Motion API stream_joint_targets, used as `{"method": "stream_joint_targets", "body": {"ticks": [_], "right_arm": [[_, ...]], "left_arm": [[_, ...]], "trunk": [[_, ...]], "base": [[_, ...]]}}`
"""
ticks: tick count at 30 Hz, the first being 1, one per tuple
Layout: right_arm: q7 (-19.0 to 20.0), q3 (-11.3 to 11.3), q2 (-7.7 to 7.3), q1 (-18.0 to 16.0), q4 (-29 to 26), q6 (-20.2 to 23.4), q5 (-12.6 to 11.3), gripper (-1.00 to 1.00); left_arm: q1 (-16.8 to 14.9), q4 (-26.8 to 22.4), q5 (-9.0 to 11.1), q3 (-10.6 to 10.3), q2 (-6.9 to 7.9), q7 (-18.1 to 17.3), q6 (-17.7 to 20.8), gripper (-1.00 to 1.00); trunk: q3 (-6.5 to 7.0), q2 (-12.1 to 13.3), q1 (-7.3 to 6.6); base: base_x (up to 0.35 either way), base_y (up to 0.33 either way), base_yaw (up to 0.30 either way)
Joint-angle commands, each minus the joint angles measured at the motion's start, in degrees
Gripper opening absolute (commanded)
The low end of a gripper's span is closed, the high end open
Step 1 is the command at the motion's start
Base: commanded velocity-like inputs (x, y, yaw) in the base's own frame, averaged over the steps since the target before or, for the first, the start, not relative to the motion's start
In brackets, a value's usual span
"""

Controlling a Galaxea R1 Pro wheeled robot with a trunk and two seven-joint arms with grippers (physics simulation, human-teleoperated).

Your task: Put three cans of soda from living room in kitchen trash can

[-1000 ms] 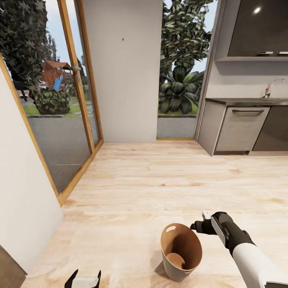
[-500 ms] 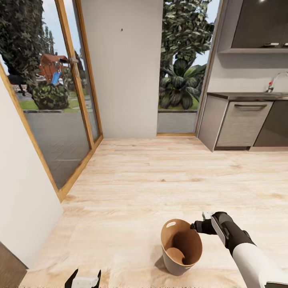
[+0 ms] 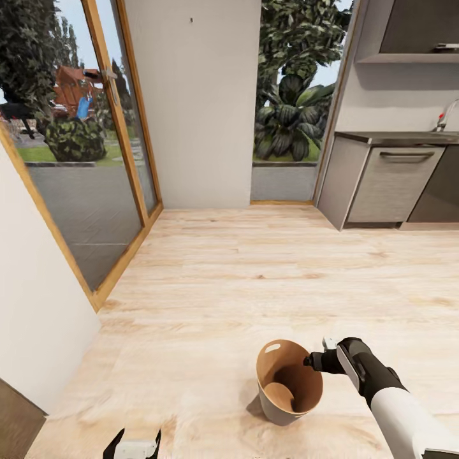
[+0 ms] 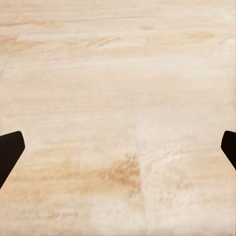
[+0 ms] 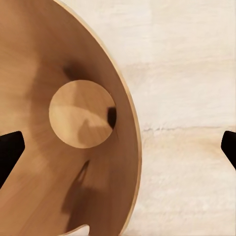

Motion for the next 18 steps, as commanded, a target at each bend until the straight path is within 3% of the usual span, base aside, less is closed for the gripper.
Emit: {"method": "stream_joint_targets", "body": {"ticks": [1,14,18], "right_arm": [[0.0,0.0,0.01,0.0,0.0,0.0,0.0,1.0],[0.0,0.1,0.03,0.0,0.0,0.0,0.0,1.0],[-0.1,0.1,-0.02,0.0,0.0,0.0,0.1,1.0]], "left_arm": [[0.0,0.0,0.0,0.0,0.0,0.0,0.0,1.0],[0.0,-0.1,0.0,0.0,0.0,0.0,-0.1,1.0],[0.0,-0.1,0.1,0.0,0.0,0.0,-0.1,1.0]], "trunk": [[-0.23,0.0,0.02],[-0.67,0.0,0.07],[-1.56,-0.1,0.18]], "base": [[0.0,0.0,0.0],[0.0,0.0,0.0],[0.0,0.0,0.0]]}}
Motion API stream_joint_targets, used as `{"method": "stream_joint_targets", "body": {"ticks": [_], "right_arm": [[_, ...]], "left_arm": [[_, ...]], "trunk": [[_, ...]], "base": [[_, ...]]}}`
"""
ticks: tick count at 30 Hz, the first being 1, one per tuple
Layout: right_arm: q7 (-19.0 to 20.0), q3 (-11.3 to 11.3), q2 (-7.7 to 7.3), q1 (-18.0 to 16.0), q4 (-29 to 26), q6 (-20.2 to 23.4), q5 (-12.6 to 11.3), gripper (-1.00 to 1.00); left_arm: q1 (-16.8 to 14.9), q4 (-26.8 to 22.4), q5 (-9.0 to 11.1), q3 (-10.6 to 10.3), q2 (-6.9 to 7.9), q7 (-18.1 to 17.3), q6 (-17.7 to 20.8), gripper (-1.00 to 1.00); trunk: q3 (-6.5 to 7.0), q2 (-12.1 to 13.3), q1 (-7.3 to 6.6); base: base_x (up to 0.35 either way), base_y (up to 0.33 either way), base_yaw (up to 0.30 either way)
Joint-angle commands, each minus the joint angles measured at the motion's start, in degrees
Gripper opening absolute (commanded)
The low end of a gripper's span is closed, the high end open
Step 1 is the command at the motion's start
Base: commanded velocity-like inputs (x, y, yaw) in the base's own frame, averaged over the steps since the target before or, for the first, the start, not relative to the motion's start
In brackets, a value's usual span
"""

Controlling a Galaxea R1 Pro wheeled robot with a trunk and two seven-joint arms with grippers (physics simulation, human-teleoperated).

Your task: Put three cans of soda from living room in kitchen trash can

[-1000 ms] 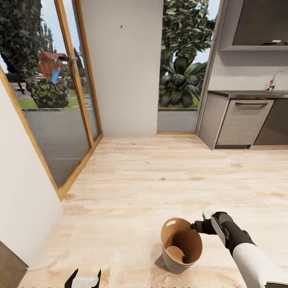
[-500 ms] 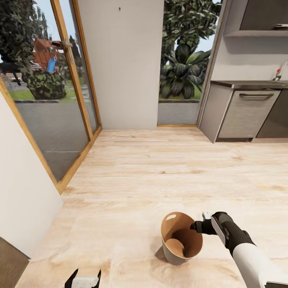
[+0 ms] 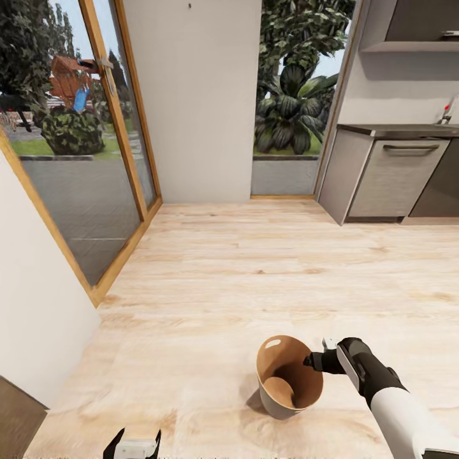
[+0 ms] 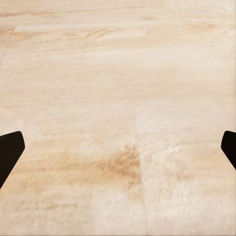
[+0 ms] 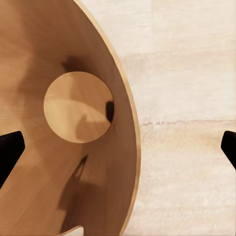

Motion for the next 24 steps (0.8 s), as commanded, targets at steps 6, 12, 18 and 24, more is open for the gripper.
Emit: {"method": "stream_joint_targets", "body": {"ticks": [6,12,18,24], "right_arm": [[0.0,0.0,-0.02,0.0,0.0,0.0,0.0,1.0],[0.0,0.0,-0.03,0.0,0.0,0.0,0.0,1.0],[0.0,0.0,-0.04,0.0,0.0,0.0,0.0,1.0],[0.0,0.0,-0.04,0.0,0.0,0.0,0.0,1.0]], "left_arm": [[0.0,0.0,0.0,0.0,0.0,0.0,0.0,1.0],[0.0,0.0,0.0,0.0,0.0,0.0,0.0,1.0],[0.0,0.0,0.0,0.0,0.0,0.0,0.0,1.0],[0.0,0.0,0.0,0.0,0.0,0.0,0.0,1.0]], "trunk": [[-1.34,-0.1,0.15],[-2.67,-0.2,0.31],[-3.99,-0.2,0.46],[-4.22,-0.3,0.49]], "base": [[0.0,0.0,0.0],[0.0,0.0,0.0],[0.0,0.0,0.0],[0.0,0.0,0.0]]}}
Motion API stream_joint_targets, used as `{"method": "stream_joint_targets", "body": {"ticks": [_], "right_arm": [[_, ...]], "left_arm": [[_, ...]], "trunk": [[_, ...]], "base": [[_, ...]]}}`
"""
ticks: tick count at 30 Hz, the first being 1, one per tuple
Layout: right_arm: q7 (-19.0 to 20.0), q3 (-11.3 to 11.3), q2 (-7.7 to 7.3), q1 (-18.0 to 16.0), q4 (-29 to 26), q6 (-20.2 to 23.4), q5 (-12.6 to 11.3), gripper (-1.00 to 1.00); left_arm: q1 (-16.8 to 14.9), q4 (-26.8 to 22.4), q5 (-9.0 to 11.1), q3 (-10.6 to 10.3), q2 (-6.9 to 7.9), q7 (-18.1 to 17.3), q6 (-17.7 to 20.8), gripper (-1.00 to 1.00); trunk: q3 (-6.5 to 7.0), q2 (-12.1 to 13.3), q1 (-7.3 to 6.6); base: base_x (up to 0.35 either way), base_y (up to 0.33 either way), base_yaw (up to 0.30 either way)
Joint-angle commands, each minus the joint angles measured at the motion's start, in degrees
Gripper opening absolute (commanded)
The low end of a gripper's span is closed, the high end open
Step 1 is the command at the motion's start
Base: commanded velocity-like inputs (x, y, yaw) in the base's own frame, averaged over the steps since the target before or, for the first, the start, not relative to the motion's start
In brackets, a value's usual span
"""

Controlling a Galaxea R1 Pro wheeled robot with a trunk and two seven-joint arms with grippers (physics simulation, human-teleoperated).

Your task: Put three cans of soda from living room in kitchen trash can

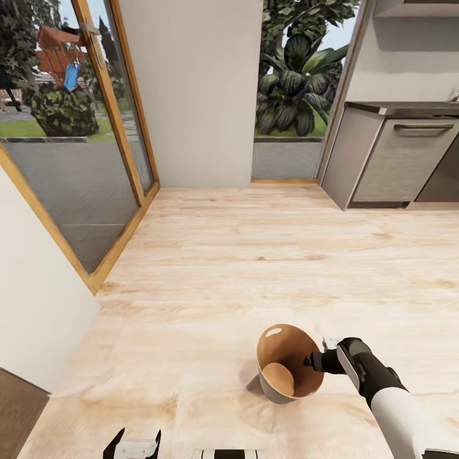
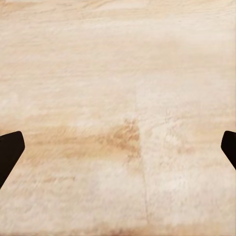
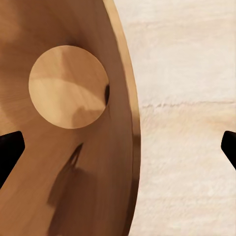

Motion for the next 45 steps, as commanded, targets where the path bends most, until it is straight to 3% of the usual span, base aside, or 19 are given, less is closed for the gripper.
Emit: {"method": "stream_joint_targets", "body": {"ticks": [1,21,22,37,45], "right_arm": [[0.0,0.0,0.0,0.0,0.0,0.0,0.0,1.0],[0.1,0.1,0.04,0.0,0.0,0.0,0.0,1.0],[0.1,0.1,0.03,0.0,0.0,0.0,0.0,-1.0],[0.1,0.1,0.08,0.0,-0.1,0.0,0.0,-1.0],[0.1,0.1,0.09,0.0,-0.1,0.0,0.0,-1.0]], "left_arm": [[0.0,0.0,0.0,0.0,0.0,0.0,0.0,1.0],[0.1,-0.1,0.0,0.0,0.0,0.0,-0.1,1.0],[0.1,-0.1,0.0,0.0,0.0,0.0,-0.1,1.0],[0.1,-0.1,0.0,0.0,0.0,0.0,-0.1,1.0],[0.1,-0.1,-0.1,0.0,0.0,0.1,0.0,1.0]], "trunk": [[0.0,0.0,0.0],[0.0,0.0,0.0],[0.0,0.0,0.0],[0.0,0.0,0.0],[1.77,0.1,-0.21]], "base": [[0.0,0.0,0.0],[0.0,0.0,0.0],[0.0,0.0,0.0],[0.0,0.0,0.0],[0.0,0.0,0.0]]}}
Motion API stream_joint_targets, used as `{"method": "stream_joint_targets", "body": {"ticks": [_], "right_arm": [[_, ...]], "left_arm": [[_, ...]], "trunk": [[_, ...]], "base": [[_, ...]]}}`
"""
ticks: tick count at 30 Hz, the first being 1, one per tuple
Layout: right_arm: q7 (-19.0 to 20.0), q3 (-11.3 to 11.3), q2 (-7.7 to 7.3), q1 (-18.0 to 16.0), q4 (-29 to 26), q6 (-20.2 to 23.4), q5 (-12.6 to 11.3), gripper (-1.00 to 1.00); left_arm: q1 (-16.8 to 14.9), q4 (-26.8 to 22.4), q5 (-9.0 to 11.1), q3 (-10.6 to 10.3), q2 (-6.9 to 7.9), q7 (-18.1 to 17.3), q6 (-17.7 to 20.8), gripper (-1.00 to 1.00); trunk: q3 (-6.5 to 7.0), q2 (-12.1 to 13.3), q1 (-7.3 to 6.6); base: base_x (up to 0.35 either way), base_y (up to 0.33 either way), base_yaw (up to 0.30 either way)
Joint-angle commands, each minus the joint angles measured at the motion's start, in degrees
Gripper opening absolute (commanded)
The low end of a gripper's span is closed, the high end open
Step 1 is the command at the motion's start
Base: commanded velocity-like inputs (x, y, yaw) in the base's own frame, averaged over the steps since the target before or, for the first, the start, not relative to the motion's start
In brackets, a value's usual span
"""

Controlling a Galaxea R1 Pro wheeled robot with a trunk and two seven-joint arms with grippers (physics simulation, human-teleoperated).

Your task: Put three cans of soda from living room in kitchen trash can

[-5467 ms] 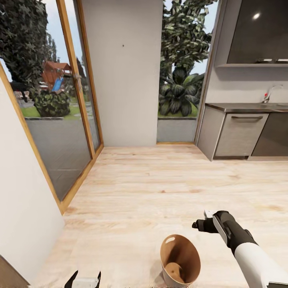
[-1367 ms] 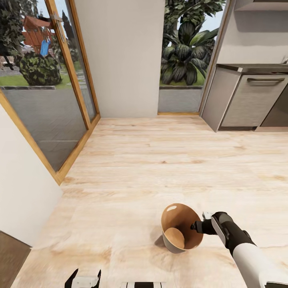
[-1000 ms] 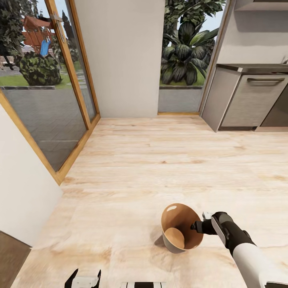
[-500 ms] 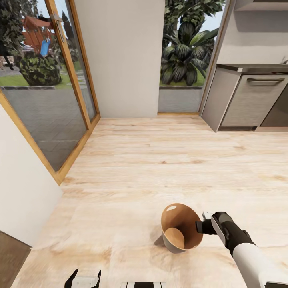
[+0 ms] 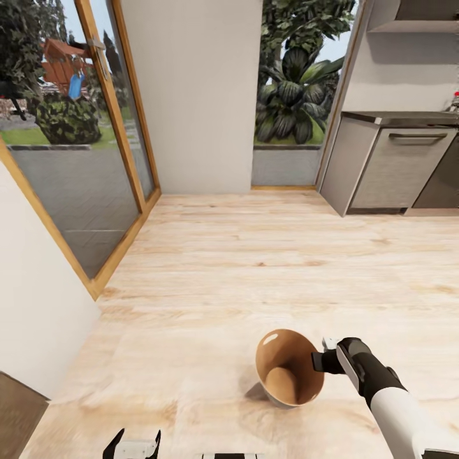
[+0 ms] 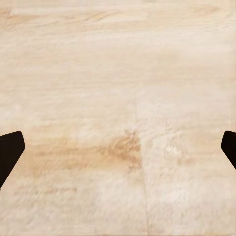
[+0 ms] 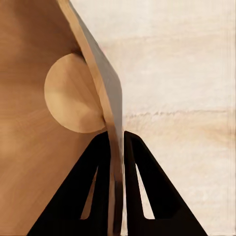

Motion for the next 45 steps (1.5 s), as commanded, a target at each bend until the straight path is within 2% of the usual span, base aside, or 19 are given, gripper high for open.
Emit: {"method": "stream_joint_targets", "body": {"ticks": [1,37,42,45], "right_arm": [[0.0,0.0,0.0,0.0,0.0,0.1,-0.8,-1.0],[0.0,0.1,0.38,0.0,-0.2,0.1,-0.9,-1.0],[0.0,0.3,0.84,0.0,-0.3,0.1,-0.8,-1.0],[0.0,0.4,1.2,0.0,-0.3,0.1,-0.8,-1.0]], "left_arm": [[0.0,0.0,0.0,0.0,0.0,0.0,0.0,1.0],[0.0,-0.3,0.0,0.0,0.0,0.1,0.0,1.0],[0.0,-0.3,0.0,0.0,0.0,0.1,0.0,1.0],[0.0,-0.3,0.0,0.0,0.0,0.1,0.0,1.0]], "trunk": [[0.23,0.0,-0.03],[8.21,0.5,-0.96],[9.32,0.6,-1.08],[9.85,1.8,-1.74]], "base": [[0.0,0.0,0.0],[0.0,0.0,0.0],[0.0,0.0,0.0],[0.0,0.0,0.0]]}}
